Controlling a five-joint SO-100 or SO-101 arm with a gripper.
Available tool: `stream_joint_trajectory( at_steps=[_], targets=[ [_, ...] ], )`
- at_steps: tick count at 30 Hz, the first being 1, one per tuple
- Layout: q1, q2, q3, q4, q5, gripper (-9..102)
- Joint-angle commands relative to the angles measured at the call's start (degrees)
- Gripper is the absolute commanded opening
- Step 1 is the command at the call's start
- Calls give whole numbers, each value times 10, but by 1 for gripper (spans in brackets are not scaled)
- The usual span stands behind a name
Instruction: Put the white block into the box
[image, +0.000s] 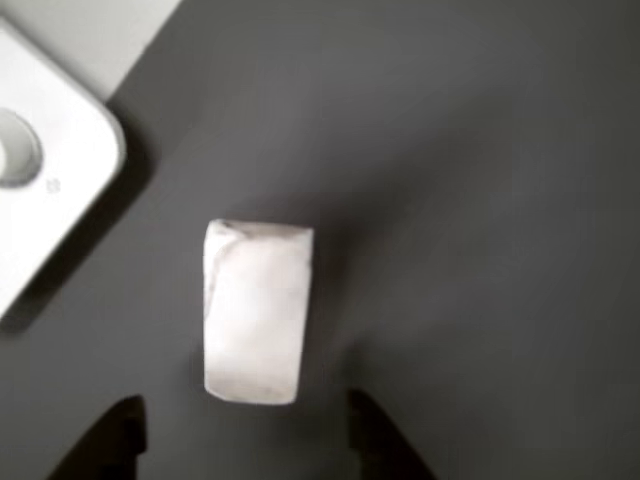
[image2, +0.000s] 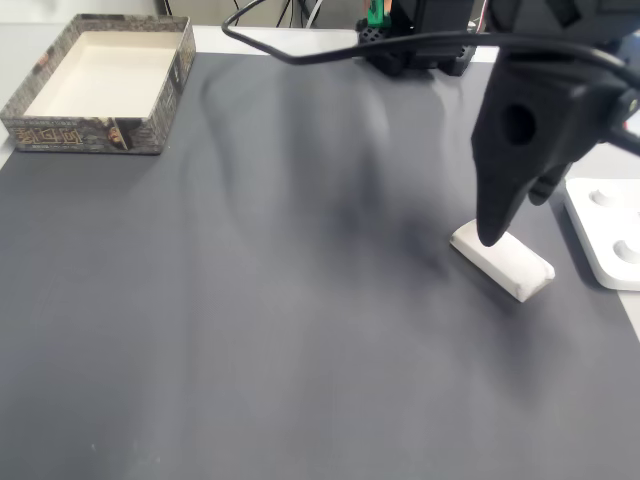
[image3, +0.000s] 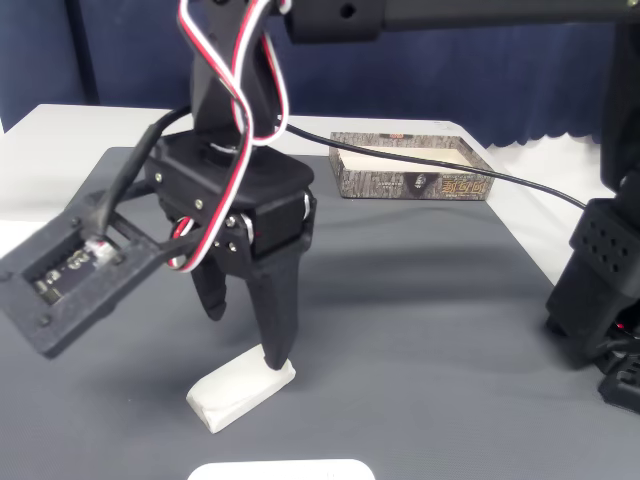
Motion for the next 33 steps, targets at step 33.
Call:
stream_joint_trajectory(
  at_steps=[33],
  targets=[
    [-7, -57, -61, -2, 14, 35]
  ],
)
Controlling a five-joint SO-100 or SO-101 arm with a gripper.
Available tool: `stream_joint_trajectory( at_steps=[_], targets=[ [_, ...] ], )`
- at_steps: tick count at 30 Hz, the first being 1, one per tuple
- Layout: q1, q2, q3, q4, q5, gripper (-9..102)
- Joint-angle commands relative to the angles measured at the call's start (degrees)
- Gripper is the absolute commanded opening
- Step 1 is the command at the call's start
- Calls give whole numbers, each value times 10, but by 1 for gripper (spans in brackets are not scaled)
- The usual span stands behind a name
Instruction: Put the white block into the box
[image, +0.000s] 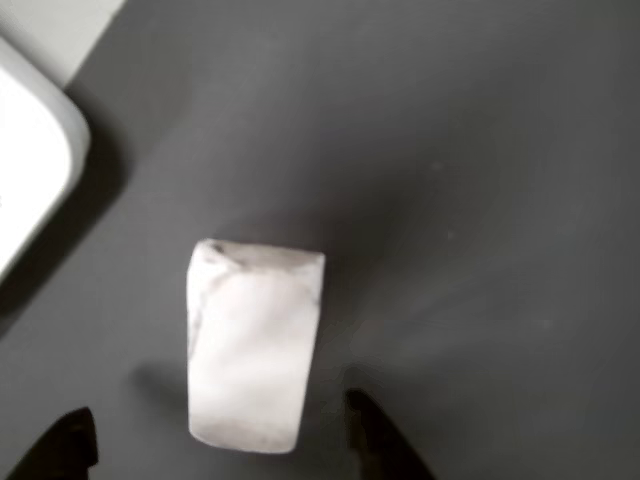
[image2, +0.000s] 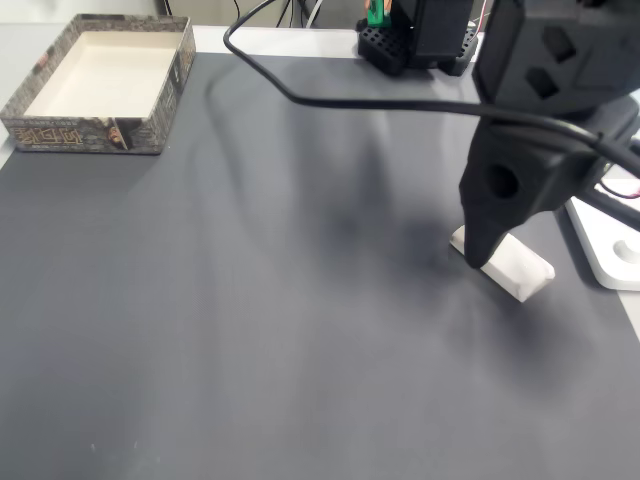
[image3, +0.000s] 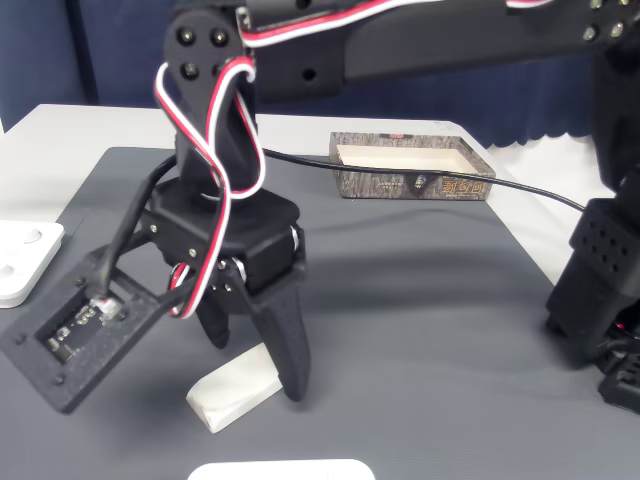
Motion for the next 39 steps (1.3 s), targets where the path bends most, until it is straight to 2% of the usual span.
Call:
stream_joint_trajectory(
  at_steps=[1, 39],
  targets=[
    [-6, 7, -30, -2, 4, 35],
    [-18, -36, -71, 25, -1, 33]
  ],
)
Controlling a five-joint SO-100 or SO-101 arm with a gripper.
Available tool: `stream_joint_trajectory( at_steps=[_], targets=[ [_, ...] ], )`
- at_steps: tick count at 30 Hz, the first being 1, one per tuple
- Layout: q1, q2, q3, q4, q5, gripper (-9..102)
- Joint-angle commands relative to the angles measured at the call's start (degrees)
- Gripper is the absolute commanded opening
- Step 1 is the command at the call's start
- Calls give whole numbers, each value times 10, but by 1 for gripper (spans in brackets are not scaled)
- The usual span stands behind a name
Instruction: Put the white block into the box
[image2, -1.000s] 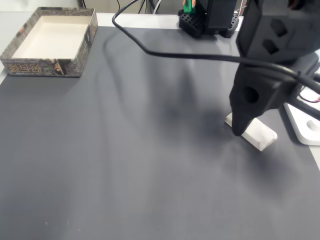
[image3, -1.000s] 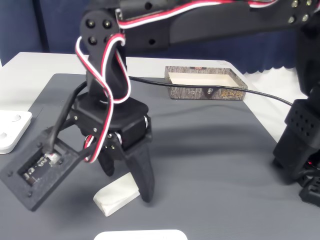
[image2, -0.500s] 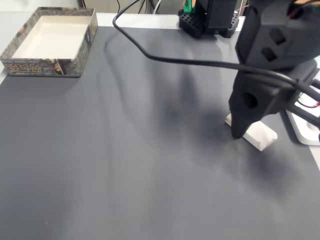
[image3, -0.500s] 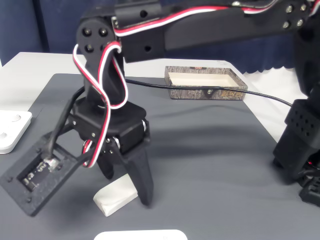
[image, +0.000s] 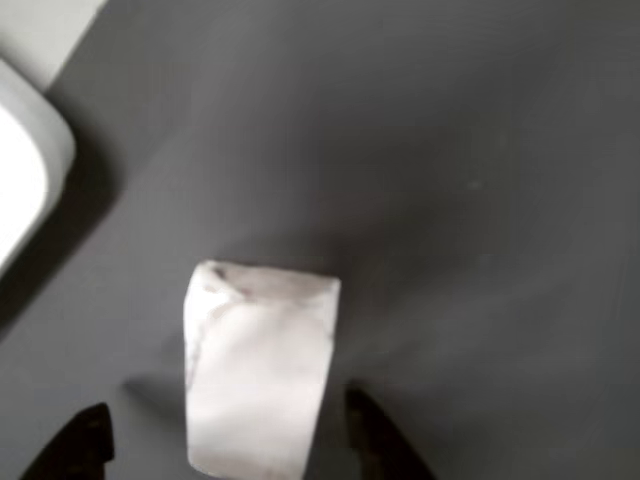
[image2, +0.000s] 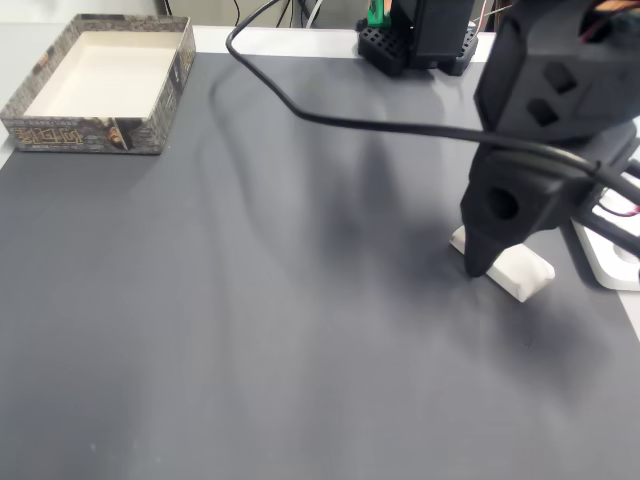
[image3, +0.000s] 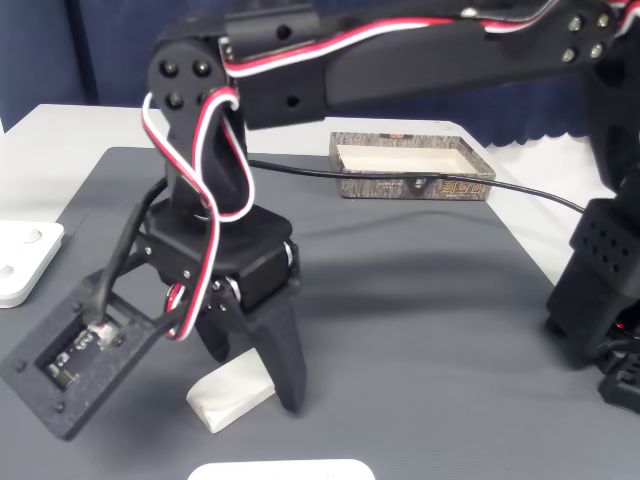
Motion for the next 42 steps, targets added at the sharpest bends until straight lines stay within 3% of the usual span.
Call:
stream_joint_trajectory(
  at_steps=[1, 23, 42],
  targets=[
    [-13, 7, -35, 4, -1, 33],
    [-25, -5, -42, 0, -46, 26],
    [-36, -7, -40, 2, -53, 5]
  ],
)
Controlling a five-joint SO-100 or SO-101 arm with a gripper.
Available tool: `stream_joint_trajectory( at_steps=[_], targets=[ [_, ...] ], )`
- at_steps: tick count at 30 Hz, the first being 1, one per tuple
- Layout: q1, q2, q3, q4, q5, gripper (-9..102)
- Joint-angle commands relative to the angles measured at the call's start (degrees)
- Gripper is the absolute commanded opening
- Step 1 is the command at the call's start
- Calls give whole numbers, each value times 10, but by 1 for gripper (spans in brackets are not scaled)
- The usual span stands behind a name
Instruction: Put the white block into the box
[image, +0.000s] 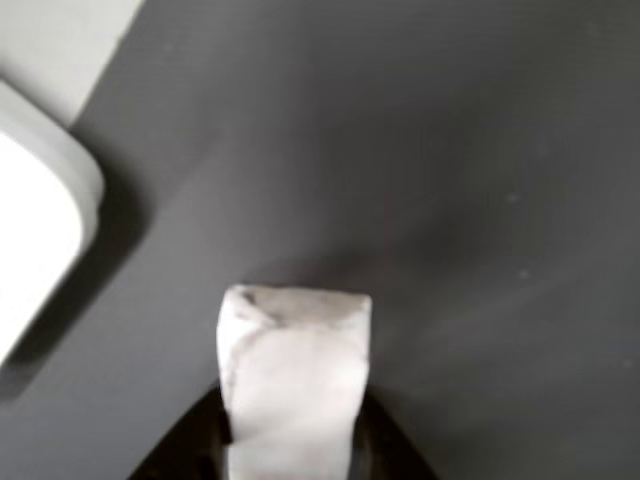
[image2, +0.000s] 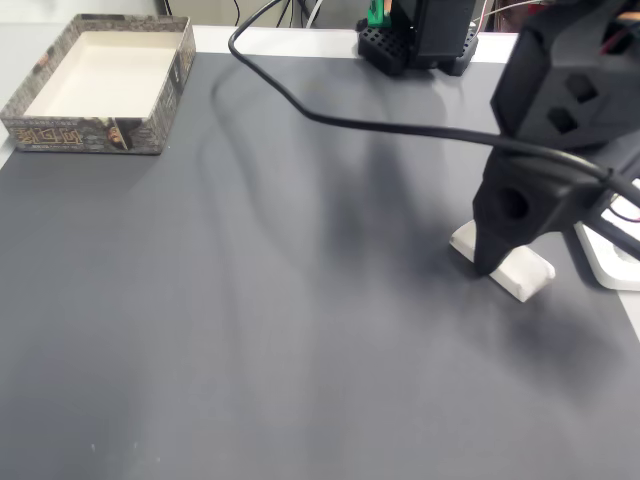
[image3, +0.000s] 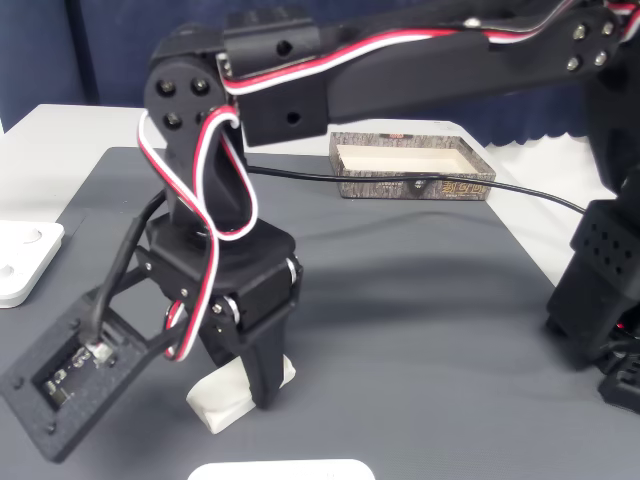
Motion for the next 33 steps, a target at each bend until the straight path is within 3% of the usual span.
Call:
stream_joint_trajectory(
  at_steps=[1, 6, 16, 33],
  targets=[
    [-17, 3, -37, 0, 0, 4],
    [-18, 3, -36, 1, -8, -2],
    [-17, 14, -29, -4, -6, -2],
    [62, 303, 200, 9, -40, -2]
  ],
)
